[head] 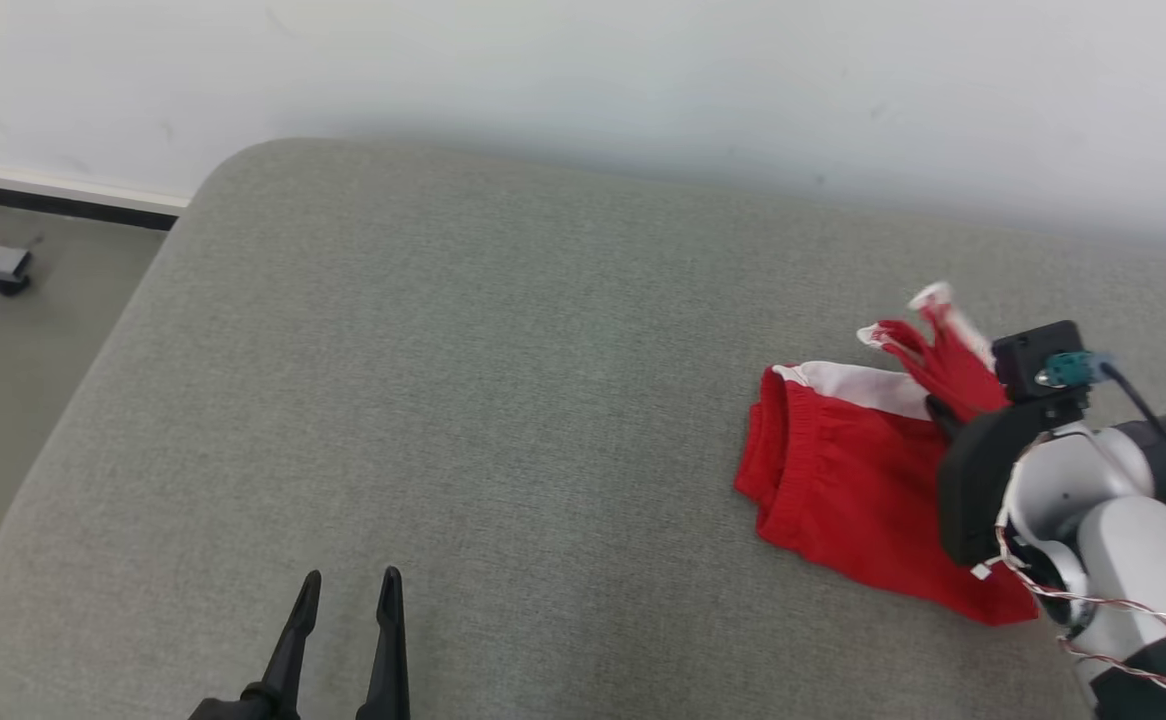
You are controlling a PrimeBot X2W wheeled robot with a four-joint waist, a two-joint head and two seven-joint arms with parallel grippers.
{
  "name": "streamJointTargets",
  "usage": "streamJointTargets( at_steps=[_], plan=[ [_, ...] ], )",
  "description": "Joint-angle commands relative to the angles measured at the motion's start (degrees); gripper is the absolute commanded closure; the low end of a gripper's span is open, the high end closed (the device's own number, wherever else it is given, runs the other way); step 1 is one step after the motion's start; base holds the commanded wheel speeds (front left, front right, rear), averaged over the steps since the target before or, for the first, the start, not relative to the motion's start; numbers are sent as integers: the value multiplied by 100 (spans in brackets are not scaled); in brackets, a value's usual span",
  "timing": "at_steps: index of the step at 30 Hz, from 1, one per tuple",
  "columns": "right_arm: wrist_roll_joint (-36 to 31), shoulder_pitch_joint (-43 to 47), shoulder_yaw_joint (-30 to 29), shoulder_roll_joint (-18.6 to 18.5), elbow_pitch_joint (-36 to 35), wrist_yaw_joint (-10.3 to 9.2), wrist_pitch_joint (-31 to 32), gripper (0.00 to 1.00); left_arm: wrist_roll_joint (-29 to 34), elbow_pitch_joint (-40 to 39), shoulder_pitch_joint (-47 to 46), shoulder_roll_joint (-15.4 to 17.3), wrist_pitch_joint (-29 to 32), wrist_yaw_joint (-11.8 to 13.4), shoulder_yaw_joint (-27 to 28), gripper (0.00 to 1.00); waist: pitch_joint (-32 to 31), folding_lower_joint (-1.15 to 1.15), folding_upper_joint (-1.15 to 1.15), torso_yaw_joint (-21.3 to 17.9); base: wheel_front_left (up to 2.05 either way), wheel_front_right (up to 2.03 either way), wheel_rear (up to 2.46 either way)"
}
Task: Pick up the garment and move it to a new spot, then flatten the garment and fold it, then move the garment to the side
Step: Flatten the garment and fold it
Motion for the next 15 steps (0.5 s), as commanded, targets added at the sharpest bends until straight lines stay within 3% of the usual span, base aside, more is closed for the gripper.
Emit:
streamJointTargets(
  at_steps=[1, 15],
  plan=[
    [48, -105, 109, 84, 101, -17, -47, 100, -20, 11, 80, -8, -14, 14, -17, 0, -29, 1, 0, 122, 0, 0, 0],
    [112, -478, 590, 522, 1116, -17, -423, 100, -100, 3, 112, -8, -13, 70, -103, 0, 14, 1, 0, 479, 0, 0, 0]
  ],
)
